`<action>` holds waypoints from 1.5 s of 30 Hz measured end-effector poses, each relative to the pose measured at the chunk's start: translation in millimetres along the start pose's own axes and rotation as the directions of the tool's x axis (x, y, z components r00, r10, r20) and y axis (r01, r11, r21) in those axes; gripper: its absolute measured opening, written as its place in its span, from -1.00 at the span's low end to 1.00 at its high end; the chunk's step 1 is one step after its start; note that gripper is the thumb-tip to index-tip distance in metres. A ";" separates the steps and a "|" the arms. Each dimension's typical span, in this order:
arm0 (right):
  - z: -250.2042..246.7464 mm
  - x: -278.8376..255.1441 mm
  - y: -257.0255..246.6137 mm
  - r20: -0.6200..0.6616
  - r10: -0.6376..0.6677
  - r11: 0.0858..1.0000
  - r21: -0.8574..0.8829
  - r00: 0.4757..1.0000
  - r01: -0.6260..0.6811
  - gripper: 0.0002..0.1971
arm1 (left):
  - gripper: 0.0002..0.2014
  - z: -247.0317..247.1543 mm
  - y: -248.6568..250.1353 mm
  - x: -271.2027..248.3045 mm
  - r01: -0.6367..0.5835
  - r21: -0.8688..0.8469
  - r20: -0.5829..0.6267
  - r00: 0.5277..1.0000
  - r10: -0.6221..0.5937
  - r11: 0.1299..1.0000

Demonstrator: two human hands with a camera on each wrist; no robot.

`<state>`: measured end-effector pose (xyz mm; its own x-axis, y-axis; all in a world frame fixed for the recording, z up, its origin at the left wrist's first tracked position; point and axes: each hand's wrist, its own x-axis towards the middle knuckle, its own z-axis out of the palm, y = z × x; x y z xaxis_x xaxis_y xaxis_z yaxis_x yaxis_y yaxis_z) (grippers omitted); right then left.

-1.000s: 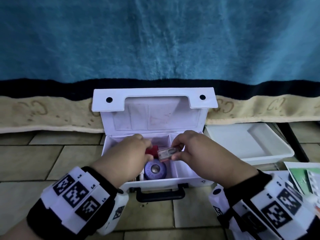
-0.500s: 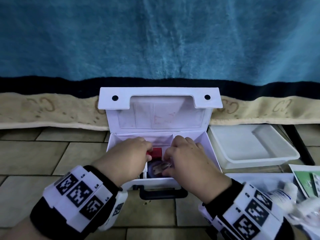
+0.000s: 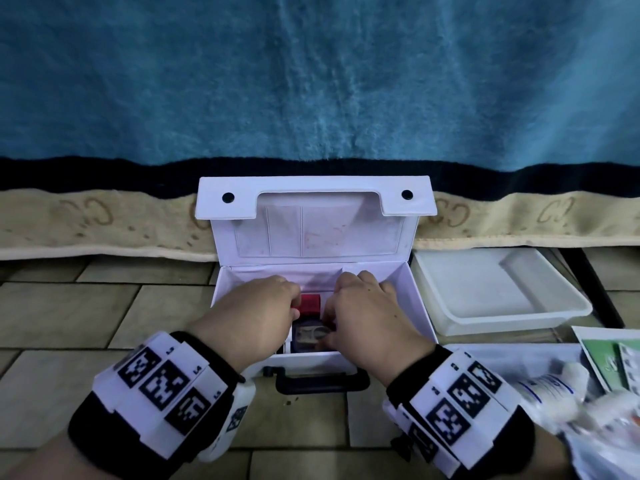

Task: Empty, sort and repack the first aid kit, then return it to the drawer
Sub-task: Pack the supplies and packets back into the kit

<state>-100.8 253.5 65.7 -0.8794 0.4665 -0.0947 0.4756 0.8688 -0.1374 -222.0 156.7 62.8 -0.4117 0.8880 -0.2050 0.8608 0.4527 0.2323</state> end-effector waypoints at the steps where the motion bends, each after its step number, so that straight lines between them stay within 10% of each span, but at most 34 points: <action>1: -0.4 -0.4 -0.1 0.007 0.001 1.000 0.000 1.000 -0.001 -0.68 | -0.82 -0.3 0.5 -1.3 0.004 -0.015 0.001 1.000 -0.004 1.000; 18: -32.5 -59.5 30.9 -0.220 0.250 0.928 0.331 0.943 -0.169 -0.80 | -0.80 -13.5 35.1 -29.0 -0.091 -0.067 -0.120 0.989 0.082 0.994; 33: -60.8 -206.2 171.0 -0.349 0.680 0.723 0.466 0.645 -0.510 -0.93 | -0.84 -2.7 168.4 -28.1 -0.360 -0.126 -0.231 0.917 0.325 0.924; 45: -45.5 -243.8 256.5 -0.236 0.622 0.767 0.378 0.747 -0.519 -0.82 | -0.51 38.4 252.6 -4.3 -0.234 0.054 0.024 0.972 0.233 0.971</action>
<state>234.9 370.2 98.5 -0.3656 0.9276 0.0764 0.8279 0.3616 -0.4288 8.8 264.1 85.9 -0.1922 0.9668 -0.1682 0.9482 0.2272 0.2221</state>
